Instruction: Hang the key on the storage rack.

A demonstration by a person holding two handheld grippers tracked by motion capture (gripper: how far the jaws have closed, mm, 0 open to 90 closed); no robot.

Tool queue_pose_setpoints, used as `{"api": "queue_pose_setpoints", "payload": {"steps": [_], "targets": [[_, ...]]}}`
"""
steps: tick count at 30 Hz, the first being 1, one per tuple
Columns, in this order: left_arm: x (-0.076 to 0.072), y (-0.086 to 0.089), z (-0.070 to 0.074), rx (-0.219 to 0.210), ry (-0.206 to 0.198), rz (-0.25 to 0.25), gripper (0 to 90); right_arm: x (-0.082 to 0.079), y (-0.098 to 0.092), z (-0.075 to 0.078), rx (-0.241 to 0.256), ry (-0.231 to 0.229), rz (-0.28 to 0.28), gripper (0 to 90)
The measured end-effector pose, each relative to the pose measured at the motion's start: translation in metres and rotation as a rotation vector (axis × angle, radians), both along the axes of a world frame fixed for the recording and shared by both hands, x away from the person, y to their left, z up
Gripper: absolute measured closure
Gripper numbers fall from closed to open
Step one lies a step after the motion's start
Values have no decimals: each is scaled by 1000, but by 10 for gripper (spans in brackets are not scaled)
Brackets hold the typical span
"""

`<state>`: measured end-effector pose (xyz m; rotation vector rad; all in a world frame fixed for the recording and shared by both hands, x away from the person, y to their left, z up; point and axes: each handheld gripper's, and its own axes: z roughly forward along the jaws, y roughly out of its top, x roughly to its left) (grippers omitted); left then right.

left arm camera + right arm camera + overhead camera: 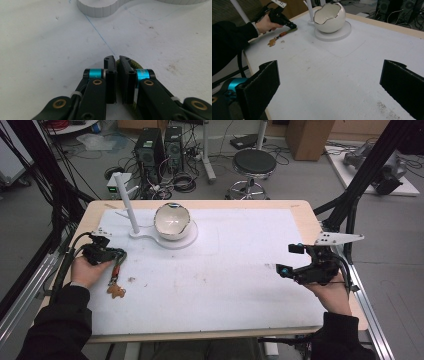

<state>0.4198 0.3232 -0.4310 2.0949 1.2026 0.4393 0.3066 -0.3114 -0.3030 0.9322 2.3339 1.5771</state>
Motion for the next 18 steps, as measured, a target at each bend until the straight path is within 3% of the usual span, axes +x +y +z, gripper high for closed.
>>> {"api": "queue_pose_setpoints", "payload": {"steps": [2, 6, 10, 12, 18], "targets": [[-4, 1, 6, -39, -22, -20, 843, 1, 1, -1, -2, 5, -7, 18], [-14, 6, 32, -118, -99, -51, 844, 1, 1, -1, 1, 1, -2, 18], [-22, 9, 59, -166, -122, -92, 846, 1, 3, 0, -2, 2, 4, 18], [-27, 8, 71, -173, -132, -111, 846, 1, 4, 0, -3, -1, 4, 18], [-45, 7, 114, -181, -217, -130, 846, -1, 5, 2, 1, -9, 7, 18]]}}
